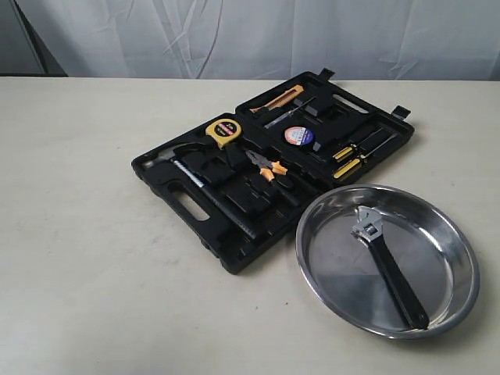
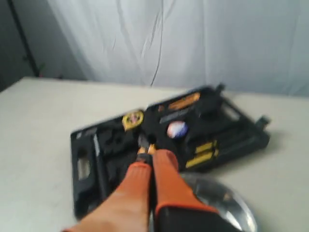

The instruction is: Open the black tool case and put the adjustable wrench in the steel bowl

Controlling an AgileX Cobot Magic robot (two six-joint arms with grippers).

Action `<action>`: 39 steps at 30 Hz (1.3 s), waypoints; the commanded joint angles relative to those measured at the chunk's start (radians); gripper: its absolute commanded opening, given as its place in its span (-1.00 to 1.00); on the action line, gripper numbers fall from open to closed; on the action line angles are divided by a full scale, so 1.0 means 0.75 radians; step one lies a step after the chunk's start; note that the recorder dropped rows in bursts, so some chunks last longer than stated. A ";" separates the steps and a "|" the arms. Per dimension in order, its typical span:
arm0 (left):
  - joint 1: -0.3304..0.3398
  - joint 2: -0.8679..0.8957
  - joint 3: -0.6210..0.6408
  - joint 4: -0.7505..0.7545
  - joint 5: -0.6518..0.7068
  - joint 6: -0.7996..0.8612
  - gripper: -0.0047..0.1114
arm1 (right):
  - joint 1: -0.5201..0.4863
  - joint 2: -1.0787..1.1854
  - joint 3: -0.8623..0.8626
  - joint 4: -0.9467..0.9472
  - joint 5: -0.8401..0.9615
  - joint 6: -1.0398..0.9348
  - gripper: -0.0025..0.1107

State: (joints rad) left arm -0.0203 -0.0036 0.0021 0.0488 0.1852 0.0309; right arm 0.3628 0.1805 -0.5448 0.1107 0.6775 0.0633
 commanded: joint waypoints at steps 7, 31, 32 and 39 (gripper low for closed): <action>-0.001 0.005 -0.003 -0.002 -0.008 -0.001 -0.91 | -0.390 -0.241 0.678 0.097 -0.693 -0.117 -0.96; -0.001 0.005 -0.003 -0.002 -0.007 -0.001 -0.91 | -0.390 -0.241 0.726 0.073 -0.593 -0.123 -0.96; -0.001 0.005 -0.003 -0.002 -0.007 -0.001 -0.91 | -0.390 -0.241 0.726 0.057 -0.583 -0.126 -0.96; -0.001 0.005 -0.003 -0.002 -0.007 -0.001 -0.91 | -0.390 -0.241 0.726 0.038 -0.500 -0.126 -0.96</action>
State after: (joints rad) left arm -0.0203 -0.0036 0.0021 0.0488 0.1852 0.0309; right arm 0.0756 0.0066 -0.0014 0.1403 0.3050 -0.0244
